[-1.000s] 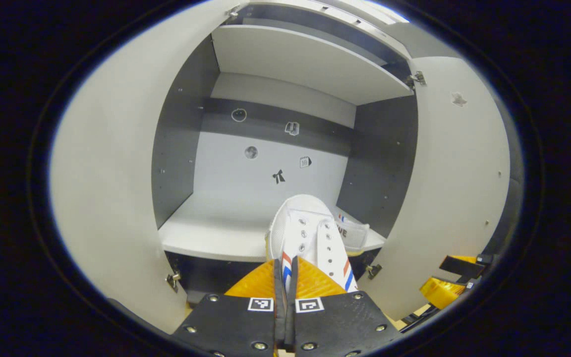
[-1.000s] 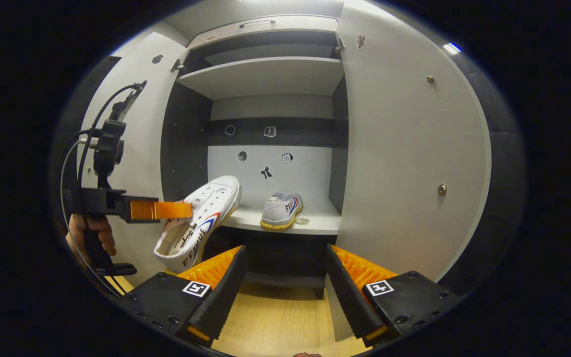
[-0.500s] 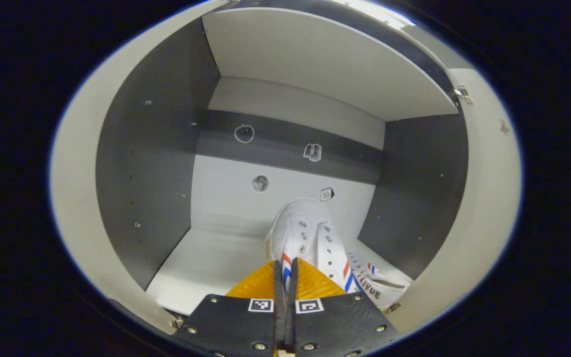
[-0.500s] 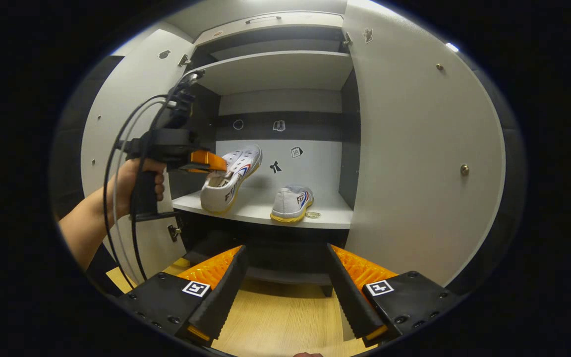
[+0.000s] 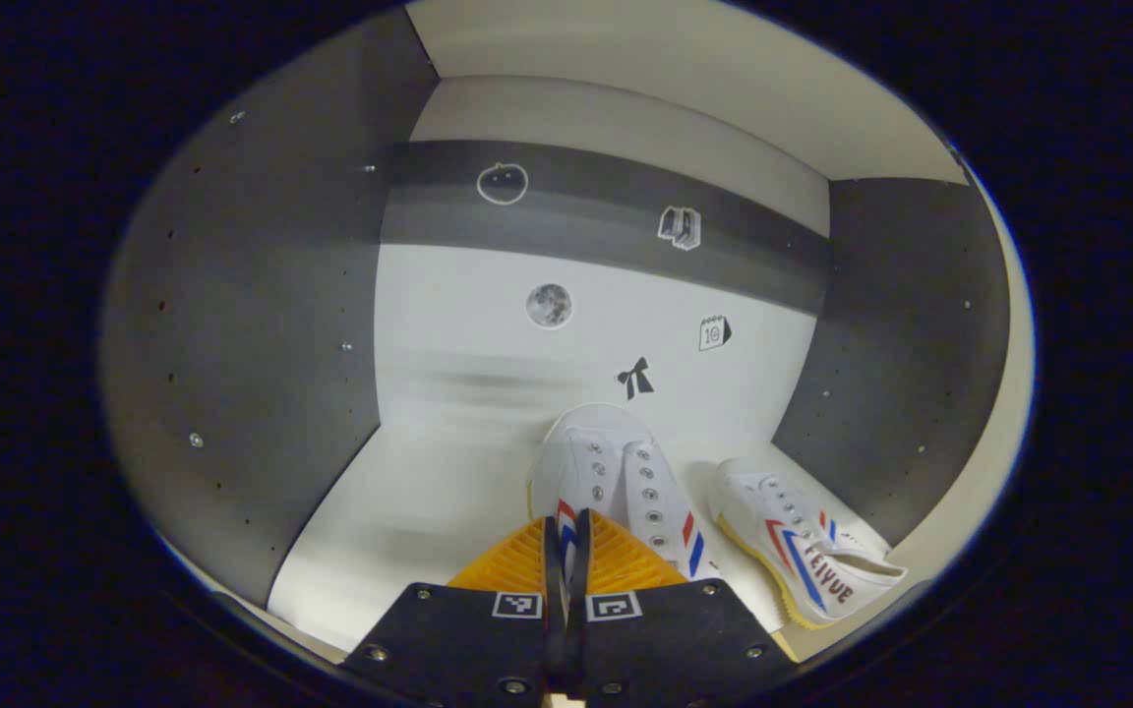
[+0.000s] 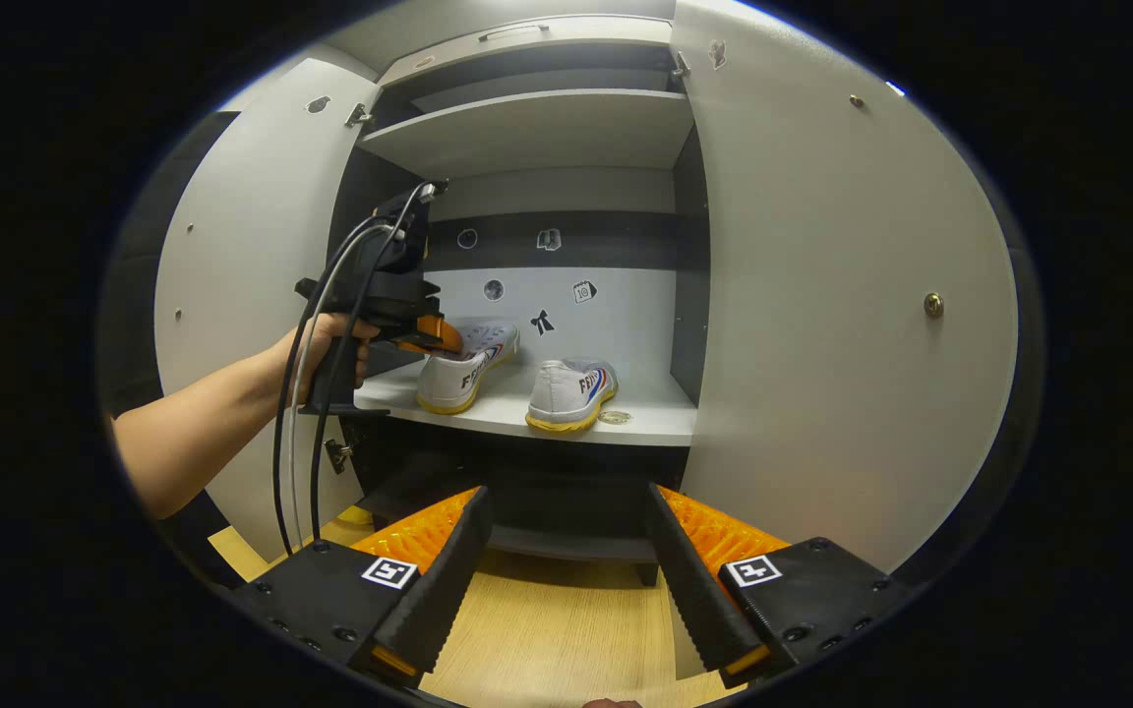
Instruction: Grab one shoe with the right hand and put it into the shoe cabinet, grab the other shoe with the left hand and put it into the shoe cabinet; then close the right door with the right hand and the left door with the left hand.
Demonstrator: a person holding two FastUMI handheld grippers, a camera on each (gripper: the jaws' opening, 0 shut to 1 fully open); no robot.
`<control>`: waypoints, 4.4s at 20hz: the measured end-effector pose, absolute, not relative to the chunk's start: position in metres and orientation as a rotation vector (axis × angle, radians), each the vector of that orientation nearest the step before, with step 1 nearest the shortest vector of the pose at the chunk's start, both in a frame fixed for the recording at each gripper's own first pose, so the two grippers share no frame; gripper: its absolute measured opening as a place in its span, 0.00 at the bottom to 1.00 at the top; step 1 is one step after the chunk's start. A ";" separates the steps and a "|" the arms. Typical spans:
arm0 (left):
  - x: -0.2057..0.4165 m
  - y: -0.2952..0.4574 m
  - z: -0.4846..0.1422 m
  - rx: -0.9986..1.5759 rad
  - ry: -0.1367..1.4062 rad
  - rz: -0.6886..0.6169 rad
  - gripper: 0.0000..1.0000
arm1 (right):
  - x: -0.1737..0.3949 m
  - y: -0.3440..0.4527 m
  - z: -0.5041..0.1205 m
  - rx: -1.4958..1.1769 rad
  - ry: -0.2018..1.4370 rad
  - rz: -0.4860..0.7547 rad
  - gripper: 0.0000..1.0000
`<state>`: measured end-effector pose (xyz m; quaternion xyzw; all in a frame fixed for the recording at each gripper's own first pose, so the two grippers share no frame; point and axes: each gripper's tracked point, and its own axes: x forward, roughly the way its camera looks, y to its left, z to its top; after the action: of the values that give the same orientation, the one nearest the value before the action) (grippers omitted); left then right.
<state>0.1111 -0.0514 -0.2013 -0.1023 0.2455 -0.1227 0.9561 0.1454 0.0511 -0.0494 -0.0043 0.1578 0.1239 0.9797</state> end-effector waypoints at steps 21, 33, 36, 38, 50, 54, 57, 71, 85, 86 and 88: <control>-0.019 -0.015 -0.076 -0.036 0.152 -0.167 0.88 | 0.129 0.066 0.007 -0.004 0.193 0.242 0.98; -0.168 0.028 -0.014 -0.070 0.010 -0.172 0.88 | 0.081 0.069 0.046 0.010 0.113 0.216 0.98; -0.191 0.033 -0.020 -0.062 0.000 -0.165 0.88 | 0.071 0.068 0.051 0.004 0.094 0.209 0.94; -0.207 0.037 -0.028 -0.070 0.010 -0.173 0.88 | 0.066 0.068 0.047 0.000 0.101 0.211 0.94; -0.266 0.074 -0.053 -0.049 0.025 -0.138 0.88 | 0.051 -0.038 0.034 -0.016 0.125 -0.036 0.99; -0.274 0.082 -0.047 -0.037 0.010 -0.117 0.88 | 0.056 -0.098 0.053 -0.031 0.096 -0.175 0.99; -0.276 0.083 -0.047 -0.046 0.012 -0.112 0.88 | 0.062 -0.140 0.070 -0.058 0.066 -0.276 0.99; -0.287 0.121 -0.050 -0.025 0.025 -0.009 0.88 | 0.107 -0.173 0.087 -0.057 0.067 -0.400 0.95; -0.288 0.152 -0.050 -0.046 0.019 0.037 0.88 | 0.115 -0.072 0.086 0.009 0.045 -0.142 0.89; -0.288 0.157 -0.050 -0.043 0.019 0.046 0.88 | 0.117 -0.065 0.086 0.015 0.043 -0.127 0.94; -0.289 0.164 -0.049 -0.038 0.018 0.063 0.88 | 0.123 -0.052 0.086 0.022 0.044 -0.095 0.94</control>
<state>-0.2891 0.1644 -0.0493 -0.0190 0.0091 0.0314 0.9993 0.1229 -0.0521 0.0856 0.0112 0.0218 -0.0473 0.9986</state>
